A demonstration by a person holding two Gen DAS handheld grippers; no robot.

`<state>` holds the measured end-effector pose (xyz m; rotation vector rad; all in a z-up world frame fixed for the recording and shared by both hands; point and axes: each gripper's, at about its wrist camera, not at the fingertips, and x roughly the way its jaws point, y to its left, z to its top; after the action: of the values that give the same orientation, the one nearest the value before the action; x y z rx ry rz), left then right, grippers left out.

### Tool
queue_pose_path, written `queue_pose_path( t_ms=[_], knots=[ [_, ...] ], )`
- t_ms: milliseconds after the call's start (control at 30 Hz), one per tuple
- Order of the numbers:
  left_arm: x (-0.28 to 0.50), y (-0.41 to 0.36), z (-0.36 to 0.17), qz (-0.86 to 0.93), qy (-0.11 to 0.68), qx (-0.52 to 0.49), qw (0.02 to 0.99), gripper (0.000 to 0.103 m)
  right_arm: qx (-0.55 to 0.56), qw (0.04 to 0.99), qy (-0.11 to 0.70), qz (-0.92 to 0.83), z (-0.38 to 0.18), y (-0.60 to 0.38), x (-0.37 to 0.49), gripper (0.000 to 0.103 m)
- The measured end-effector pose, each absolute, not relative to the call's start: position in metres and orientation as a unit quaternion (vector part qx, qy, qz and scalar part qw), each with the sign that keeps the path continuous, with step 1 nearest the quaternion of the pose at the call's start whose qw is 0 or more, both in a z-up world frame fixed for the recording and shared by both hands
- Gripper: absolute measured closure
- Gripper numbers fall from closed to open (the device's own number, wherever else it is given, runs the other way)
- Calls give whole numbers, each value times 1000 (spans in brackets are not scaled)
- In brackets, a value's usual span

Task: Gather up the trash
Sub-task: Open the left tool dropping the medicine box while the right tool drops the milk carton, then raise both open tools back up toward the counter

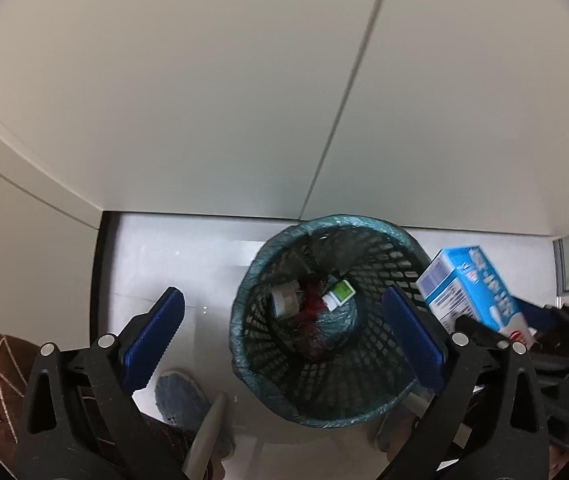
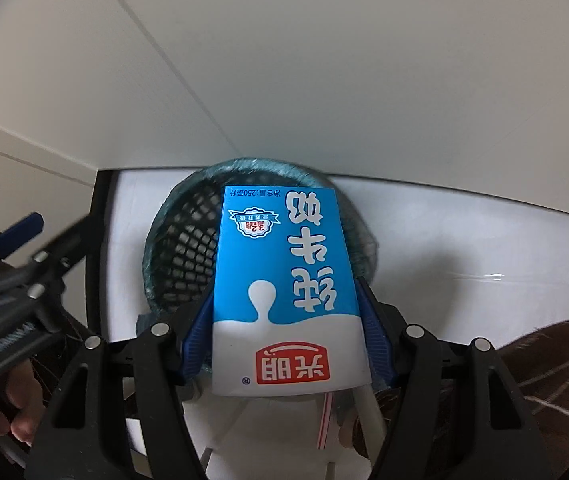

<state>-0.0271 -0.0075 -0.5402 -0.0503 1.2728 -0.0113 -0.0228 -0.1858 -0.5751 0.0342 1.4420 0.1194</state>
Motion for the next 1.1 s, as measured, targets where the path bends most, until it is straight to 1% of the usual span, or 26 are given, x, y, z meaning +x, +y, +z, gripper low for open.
queue_pose_path(
  t_ms=[233, 300, 433, 467, 533, 600, 767, 900, 1100],
  knots=[
    [-25, 0, -539, 5, 595, -29, 803, 6, -2, 745, 662, 81, -578, -173, -22, 39],
    [-25, 1, -538, 6, 594, -31, 804, 6, 0, 748, 659, 84, -574, -171, -27, 34],
    [-26, 3, -535, 4, 592, -31, 805, 6, -7, 755, 652, 72, -571, -170, -28, 30],
    [-27, 4, -535, 4, 591, -31, 806, 6, -9, 758, 649, 68, -569, -170, -29, 27],
    [-27, 5, -532, 5, 591, -33, 806, 6, -10, 768, 638, 59, -561, -172, -31, 24],
    [-29, 6, -523, 4, 585, -35, 810, 6, -11, 781, 622, 48, -545, -177, -35, 18],
    [-33, 10, -490, -4, 566, -49, 823, 6, -4, 817, 576, 12, -494, -194, -42, 10],
    [-42, 8, -454, -4, 539, -29, 841, 6, -5, 840, 542, 1, -452, -206, -46, 9],
    [-55, 14, -388, -5, 500, -38, 865, 6, -4, 877, 481, 0, -376, -215, -55, 9]
  ],
)
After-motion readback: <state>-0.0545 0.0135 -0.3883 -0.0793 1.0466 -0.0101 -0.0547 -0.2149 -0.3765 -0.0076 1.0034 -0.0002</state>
